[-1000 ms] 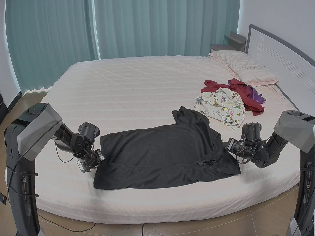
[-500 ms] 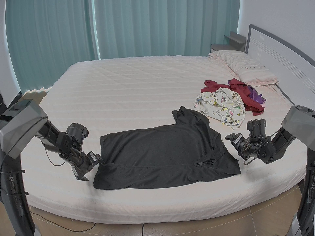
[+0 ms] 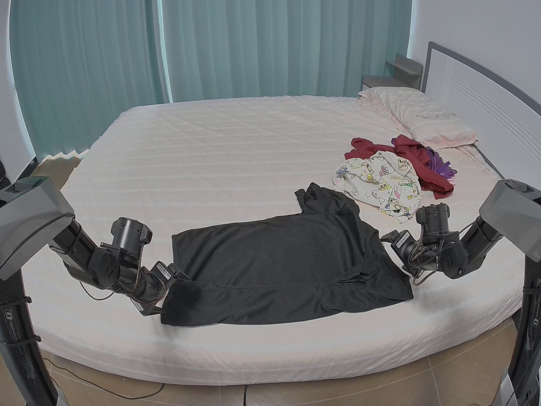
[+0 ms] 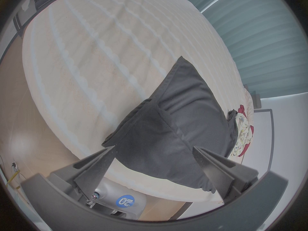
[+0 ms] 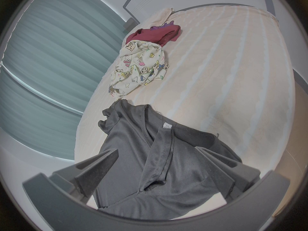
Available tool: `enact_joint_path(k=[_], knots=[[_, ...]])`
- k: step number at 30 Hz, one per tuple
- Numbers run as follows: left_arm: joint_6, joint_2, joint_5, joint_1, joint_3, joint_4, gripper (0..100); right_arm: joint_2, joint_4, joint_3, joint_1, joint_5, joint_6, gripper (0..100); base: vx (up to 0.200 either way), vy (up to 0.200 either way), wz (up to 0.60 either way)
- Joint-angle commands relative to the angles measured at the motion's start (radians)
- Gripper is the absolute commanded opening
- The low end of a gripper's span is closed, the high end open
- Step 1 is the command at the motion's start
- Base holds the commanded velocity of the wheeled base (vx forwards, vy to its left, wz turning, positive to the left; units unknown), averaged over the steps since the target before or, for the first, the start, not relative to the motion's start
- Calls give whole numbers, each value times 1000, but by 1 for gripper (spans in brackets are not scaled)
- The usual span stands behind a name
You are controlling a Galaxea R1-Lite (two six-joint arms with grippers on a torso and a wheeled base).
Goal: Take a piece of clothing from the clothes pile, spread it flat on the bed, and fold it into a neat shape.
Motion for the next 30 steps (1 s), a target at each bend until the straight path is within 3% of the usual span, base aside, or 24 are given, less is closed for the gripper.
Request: enact_joint_path(k=[1, 7, 22, 23, 30], knots=[[-2, 0, 10, -15, 48, -31, 100, 111, -2, -66, 3, -7, -10, 100, 0, 0, 0], [-2, -1, 10, -15, 49, -31, 100, 210, -1, -183, -3, -68, -30, 100, 0, 0, 0], [-2, -3, 10, -15, 52, -31, 100, 287, -2, -287, 1, -70, -33, 100, 0, 0, 0], [-2, -3, 10, -15, 52, -31, 100, 284, -2, -287, 3, -70, -35, 0, 0, 0, 0], [-2, -3, 10, -15, 52, -31, 100, 252, -2, -278, -2, -75, -55, 0, 0, 0, 0]])
